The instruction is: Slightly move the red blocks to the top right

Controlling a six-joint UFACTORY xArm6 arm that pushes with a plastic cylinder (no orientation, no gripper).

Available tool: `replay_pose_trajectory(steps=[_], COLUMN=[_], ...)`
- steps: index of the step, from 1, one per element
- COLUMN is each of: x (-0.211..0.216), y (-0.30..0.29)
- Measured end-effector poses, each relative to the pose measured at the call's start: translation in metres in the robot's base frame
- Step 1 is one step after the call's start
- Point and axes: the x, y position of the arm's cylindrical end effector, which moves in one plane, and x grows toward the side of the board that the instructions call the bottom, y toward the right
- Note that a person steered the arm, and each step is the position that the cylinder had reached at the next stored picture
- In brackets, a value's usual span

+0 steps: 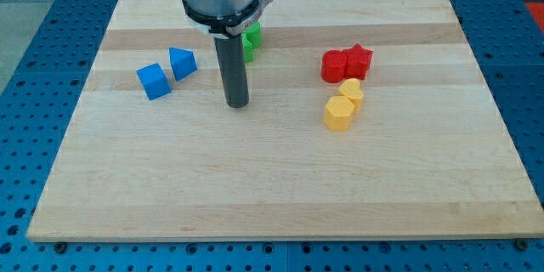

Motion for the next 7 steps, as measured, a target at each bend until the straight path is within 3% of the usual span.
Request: replay_pose_trajectory(steps=[2,3,7], x=[-0.018,-0.045,-0.054], y=[0.013,0.052,0.098])
